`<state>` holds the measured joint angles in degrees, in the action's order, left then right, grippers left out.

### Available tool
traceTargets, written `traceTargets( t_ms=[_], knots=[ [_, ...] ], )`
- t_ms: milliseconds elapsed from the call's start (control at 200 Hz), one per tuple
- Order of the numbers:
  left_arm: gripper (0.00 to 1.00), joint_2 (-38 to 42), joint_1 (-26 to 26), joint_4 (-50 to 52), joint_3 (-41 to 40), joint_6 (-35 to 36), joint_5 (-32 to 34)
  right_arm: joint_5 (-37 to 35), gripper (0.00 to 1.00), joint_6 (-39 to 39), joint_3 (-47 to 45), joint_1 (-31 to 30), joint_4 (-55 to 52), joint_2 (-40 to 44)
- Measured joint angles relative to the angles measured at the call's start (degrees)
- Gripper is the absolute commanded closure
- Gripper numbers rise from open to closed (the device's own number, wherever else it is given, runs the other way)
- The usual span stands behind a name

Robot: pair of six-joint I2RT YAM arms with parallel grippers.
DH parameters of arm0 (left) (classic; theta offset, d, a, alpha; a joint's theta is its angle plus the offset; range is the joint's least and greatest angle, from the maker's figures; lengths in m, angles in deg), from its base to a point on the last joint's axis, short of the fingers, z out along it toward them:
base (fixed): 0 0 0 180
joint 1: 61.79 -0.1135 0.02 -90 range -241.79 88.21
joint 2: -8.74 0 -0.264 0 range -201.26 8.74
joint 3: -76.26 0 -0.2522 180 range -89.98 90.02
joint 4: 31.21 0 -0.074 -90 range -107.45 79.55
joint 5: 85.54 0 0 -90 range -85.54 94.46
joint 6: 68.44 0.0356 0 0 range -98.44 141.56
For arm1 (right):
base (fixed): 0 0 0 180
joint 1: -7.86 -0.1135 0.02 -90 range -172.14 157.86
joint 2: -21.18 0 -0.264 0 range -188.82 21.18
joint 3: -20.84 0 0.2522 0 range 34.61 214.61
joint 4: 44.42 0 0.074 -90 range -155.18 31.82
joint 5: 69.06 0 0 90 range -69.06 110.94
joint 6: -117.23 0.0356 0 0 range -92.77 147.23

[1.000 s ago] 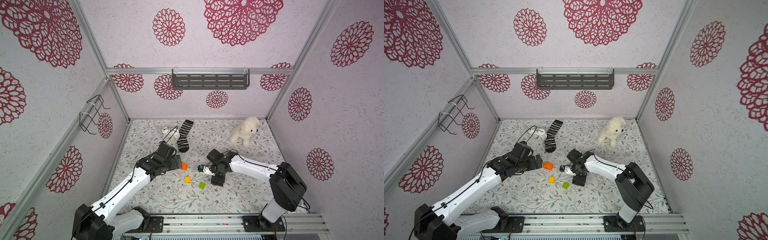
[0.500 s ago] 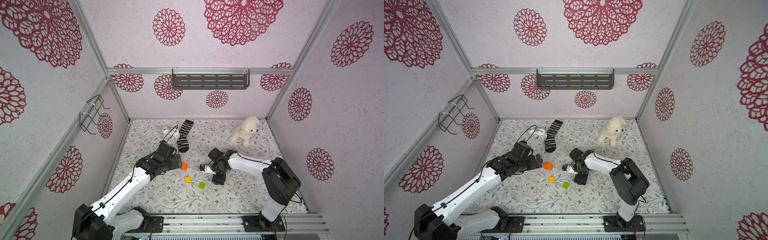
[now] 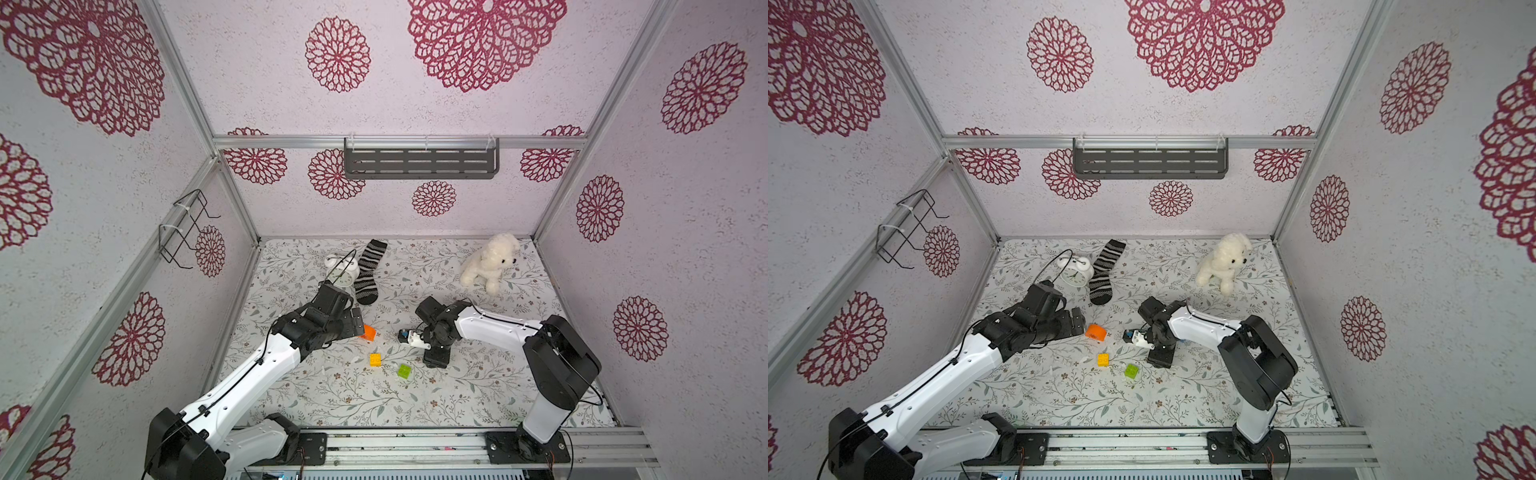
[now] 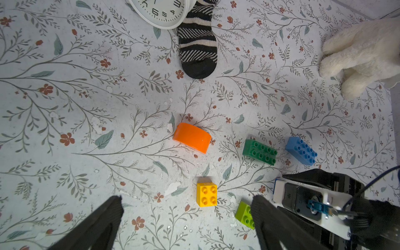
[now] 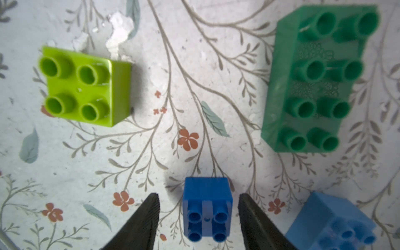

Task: Assemble an ice cream with lego
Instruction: Pick up the lego brick from the center of the board.

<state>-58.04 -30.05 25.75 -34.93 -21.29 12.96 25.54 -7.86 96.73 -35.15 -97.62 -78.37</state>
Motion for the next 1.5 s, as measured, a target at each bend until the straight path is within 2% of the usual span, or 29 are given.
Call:
traceTargets(
  t_ms=[981,1501],
  knots=[
    [0.03,0.02,0.00,0.02,0.00,0.20,1.14,-2.25,0.55,0.15,-2.38,0.00,1.31,0.00],
    [0.02,0.02,0.00,0.85,0.00,0.22,1.27,-2.84,0.54,0.20,-2.43,0.00,2.08,0.00]
  ],
)
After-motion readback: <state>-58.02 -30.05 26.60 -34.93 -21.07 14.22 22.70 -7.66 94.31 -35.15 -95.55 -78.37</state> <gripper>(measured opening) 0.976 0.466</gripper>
